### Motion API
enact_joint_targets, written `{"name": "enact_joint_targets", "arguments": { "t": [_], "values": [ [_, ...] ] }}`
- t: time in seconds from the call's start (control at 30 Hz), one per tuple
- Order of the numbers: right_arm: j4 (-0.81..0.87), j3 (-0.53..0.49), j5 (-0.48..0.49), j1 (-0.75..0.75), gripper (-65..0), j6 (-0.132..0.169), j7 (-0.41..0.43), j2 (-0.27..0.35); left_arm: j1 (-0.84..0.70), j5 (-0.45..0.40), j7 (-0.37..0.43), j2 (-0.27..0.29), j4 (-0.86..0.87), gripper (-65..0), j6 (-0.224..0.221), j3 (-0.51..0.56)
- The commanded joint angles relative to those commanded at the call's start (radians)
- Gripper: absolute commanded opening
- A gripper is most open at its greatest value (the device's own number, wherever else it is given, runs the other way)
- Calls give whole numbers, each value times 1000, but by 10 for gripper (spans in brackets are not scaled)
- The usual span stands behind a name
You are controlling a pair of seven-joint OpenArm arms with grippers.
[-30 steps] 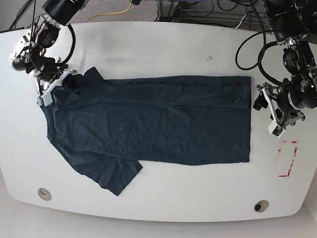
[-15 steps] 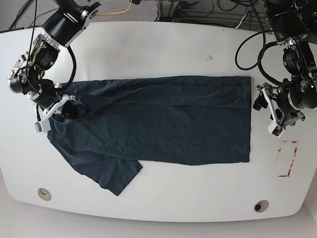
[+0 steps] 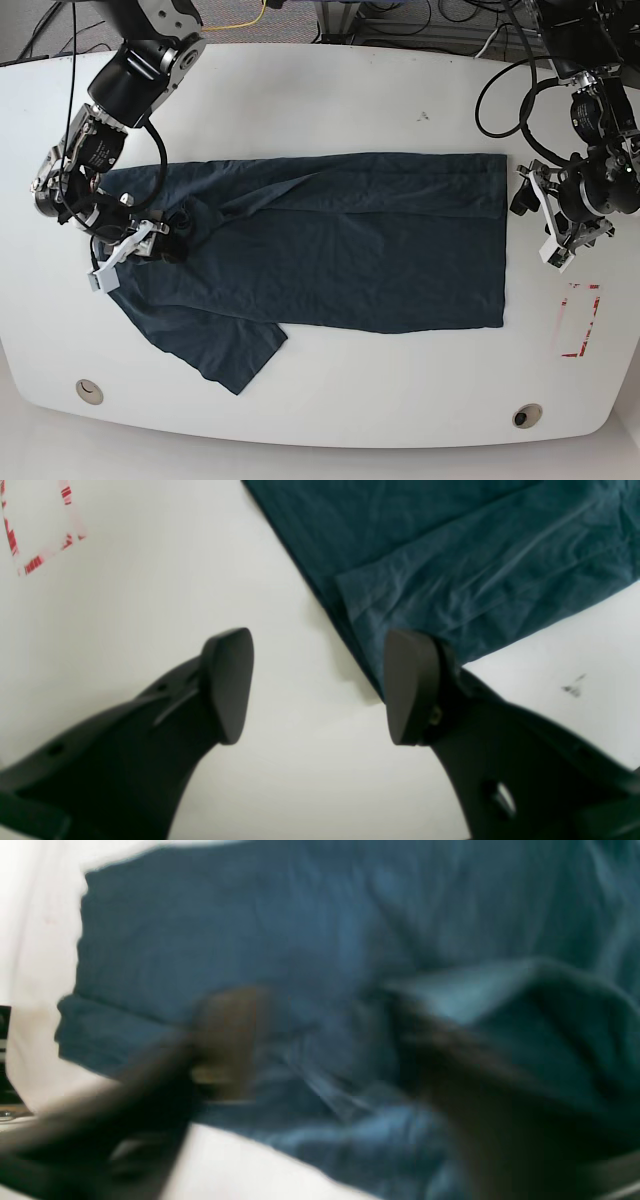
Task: Layout the t-shirt on the table in an organized manner, then fold the t-shirt properly
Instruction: 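Grasp the bunched sleeve fabric with the right gripper and pull it outward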
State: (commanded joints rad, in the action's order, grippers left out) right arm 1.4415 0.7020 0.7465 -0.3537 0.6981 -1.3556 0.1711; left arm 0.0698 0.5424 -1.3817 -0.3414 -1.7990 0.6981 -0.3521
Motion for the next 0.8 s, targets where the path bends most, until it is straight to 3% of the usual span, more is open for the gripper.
{"name": "enact_joint_targets", "arguments": {
  "t": [0.07, 0.33, 0.53, 0.8],
  "values": [
    [0, 0, 2, -17, 0, 0, 0, 12, 0, 0, 0, 0, 0, -264, 0, 0],
    [0, -2, 6, -25, 0, 0, -6, 97, 0, 3, 0, 0, 0, -264, 0, 0],
    [0, 0, 6, 71, 0, 0, -8, 163, 0, 3, 0, 2, 0, -264, 0, -2],
    [-6, 0, 6, 169, 0, 0, 0, 157, 0, 3, 0, 5, 0, -264, 0, 0]
  ]
}}
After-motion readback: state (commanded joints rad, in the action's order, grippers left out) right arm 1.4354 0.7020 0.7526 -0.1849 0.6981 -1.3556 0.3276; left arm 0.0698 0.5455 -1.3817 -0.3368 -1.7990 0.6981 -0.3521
